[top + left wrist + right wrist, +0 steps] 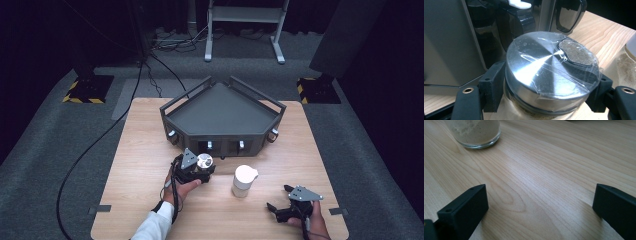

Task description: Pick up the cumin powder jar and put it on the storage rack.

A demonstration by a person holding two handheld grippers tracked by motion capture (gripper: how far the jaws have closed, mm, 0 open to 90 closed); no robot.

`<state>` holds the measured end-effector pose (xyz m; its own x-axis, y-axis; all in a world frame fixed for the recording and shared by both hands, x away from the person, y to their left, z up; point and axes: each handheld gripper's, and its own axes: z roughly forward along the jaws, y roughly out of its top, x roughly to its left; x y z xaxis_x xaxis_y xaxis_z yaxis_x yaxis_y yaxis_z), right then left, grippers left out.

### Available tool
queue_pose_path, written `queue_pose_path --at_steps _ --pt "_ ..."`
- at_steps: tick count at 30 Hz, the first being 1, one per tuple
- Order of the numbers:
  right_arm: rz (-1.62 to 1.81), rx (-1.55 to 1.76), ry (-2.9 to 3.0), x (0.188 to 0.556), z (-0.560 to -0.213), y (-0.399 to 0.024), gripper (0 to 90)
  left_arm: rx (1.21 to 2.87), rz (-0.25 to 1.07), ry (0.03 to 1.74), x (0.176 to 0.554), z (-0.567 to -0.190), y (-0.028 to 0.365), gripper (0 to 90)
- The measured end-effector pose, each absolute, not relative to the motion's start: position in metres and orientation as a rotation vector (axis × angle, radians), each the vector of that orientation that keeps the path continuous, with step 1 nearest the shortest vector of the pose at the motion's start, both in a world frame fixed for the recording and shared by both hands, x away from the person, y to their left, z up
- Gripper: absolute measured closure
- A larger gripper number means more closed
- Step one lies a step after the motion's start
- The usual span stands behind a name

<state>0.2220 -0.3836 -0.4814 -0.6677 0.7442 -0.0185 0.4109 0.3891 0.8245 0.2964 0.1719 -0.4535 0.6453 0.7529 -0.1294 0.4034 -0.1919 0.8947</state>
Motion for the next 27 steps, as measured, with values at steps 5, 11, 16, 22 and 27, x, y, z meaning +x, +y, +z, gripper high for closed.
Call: queue_pose_path --at_steps 5,11,16,22,27 --pt "1.182 0.998 2.266 0.222 -0.481 -0.384 0.0 1.802 0.398 0.945 0.296 -0.452 0.172 30.1" --pt "1.181 0.998 2.266 0.222 -0.481 -0.384 0.0 1.812 0.424 0.975 0.291 -0.442 0.169 30.2" --pt "1.182 0.998 2.266 0.222 -0.481 -0.384 0.0 1.799 0.422 0.982 0.288 -0.432 0.173 30.2" --pt "1.181 0.999 2.266 0.222 -0.481 -0.384 0.0 1.781 0.375 0.994 0.287 -0.414 0.178 30.2" --pt "1.181 0.999 2.266 0.222 -0.481 -0.384 0.0 1.789 0.391 0.983 0.284 -0.396 0.177 30.3"
